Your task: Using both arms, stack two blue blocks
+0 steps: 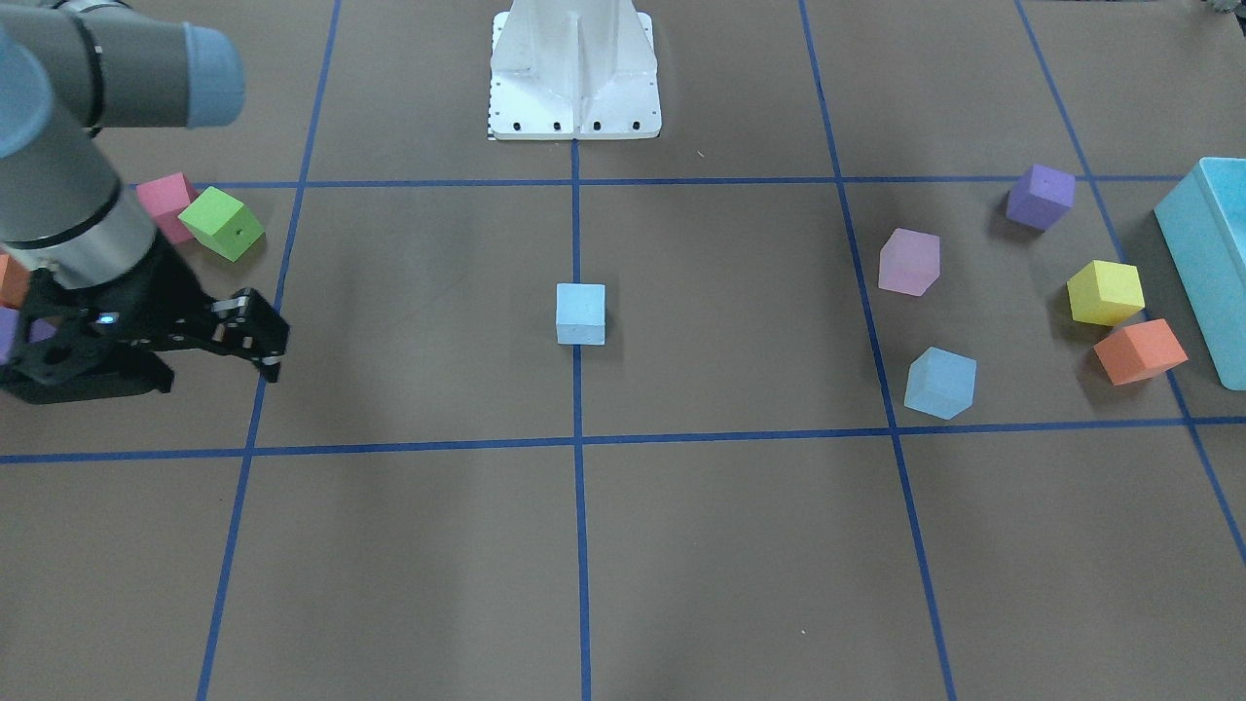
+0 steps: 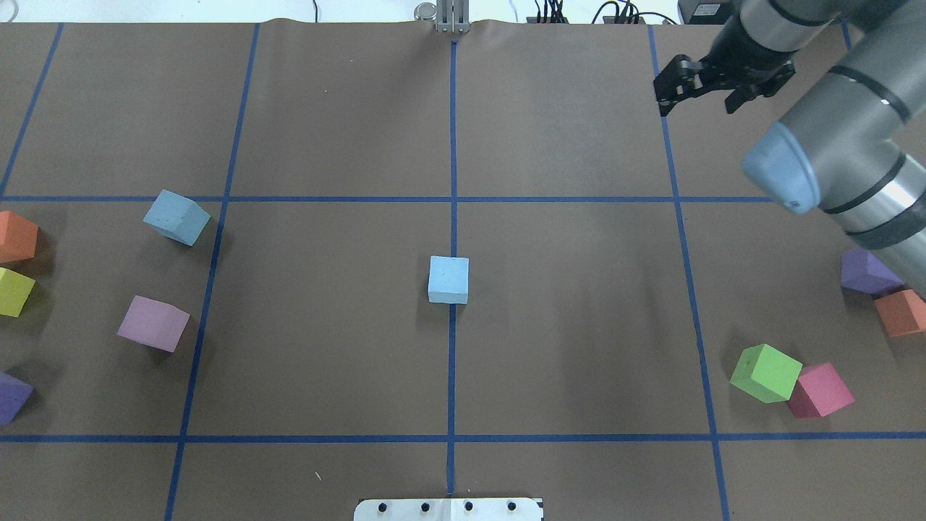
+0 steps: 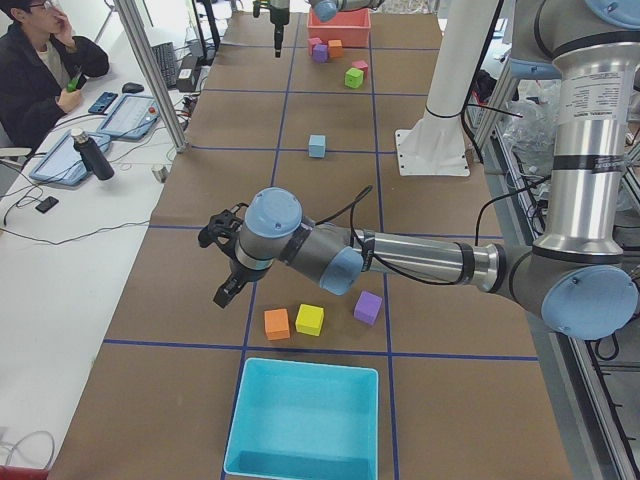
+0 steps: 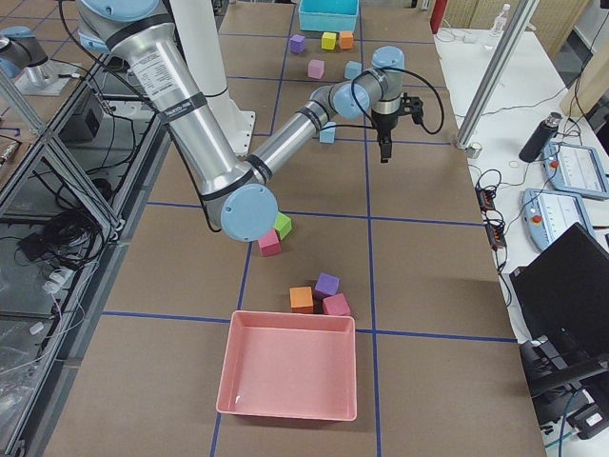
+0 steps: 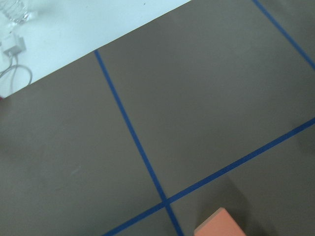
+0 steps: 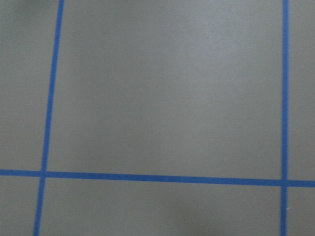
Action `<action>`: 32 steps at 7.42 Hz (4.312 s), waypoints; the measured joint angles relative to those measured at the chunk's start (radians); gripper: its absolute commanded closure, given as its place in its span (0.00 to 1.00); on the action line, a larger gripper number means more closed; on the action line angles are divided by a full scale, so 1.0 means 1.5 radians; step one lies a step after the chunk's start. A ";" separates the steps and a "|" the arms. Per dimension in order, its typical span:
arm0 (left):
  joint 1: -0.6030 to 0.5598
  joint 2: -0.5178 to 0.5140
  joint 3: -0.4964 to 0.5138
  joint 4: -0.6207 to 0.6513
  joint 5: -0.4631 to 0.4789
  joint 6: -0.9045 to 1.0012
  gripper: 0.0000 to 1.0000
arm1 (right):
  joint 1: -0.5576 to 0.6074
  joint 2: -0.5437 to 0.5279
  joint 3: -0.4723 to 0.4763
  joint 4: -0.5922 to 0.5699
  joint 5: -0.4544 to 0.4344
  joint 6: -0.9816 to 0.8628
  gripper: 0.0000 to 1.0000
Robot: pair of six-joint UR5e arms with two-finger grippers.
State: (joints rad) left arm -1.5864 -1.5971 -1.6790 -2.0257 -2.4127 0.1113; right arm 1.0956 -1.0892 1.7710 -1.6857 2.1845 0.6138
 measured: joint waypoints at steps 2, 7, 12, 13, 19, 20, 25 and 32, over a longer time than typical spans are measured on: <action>0.029 -0.016 0.003 -0.015 -0.018 -0.023 0.02 | 0.100 -0.098 -0.002 0.001 0.053 -0.198 0.00; 0.254 -0.096 -0.004 -0.018 0.021 -0.299 0.02 | 0.272 -0.346 -0.005 0.006 0.052 -0.528 0.00; 0.404 -0.116 0.030 -0.019 0.163 -0.428 0.02 | 0.310 -0.409 -0.007 0.020 0.039 -0.567 0.00; 0.408 -0.124 0.045 -0.019 0.169 -0.430 0.02 | 0.310 -0.410 -0.008 0.020 0.039 -0.567 0.00; 0.455 -0.156 0.091 -0.022 0.218 -0.466 0.02 | 0.311 -0.408 -0.018 0.021 0.038 -0.565 0.00; 0.461 -0.156 0.096 -0.024 0.225 -0.467 0.03 | 0.311 -0.406 -0.021 0.021 0.037 -0.564 0.00; 0.473 -0.158 0.130 -0.082 0.238 -0.470 1.00 | 0.311 -0.405 -0.024 0.021 0.037 -0.562 0.00; 0.572 -0.400 -0.009 0.274 0.262 -0.734 1.00 | 0.311 -0.406 -0.047 0.022 0.038 -0.561 0.00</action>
State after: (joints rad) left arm -0.7284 -2.1973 -1.6923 -1.6146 -2.0195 -0.9891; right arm 1.5616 -1.6987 1.6999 -1.6532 2.2421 -0.2276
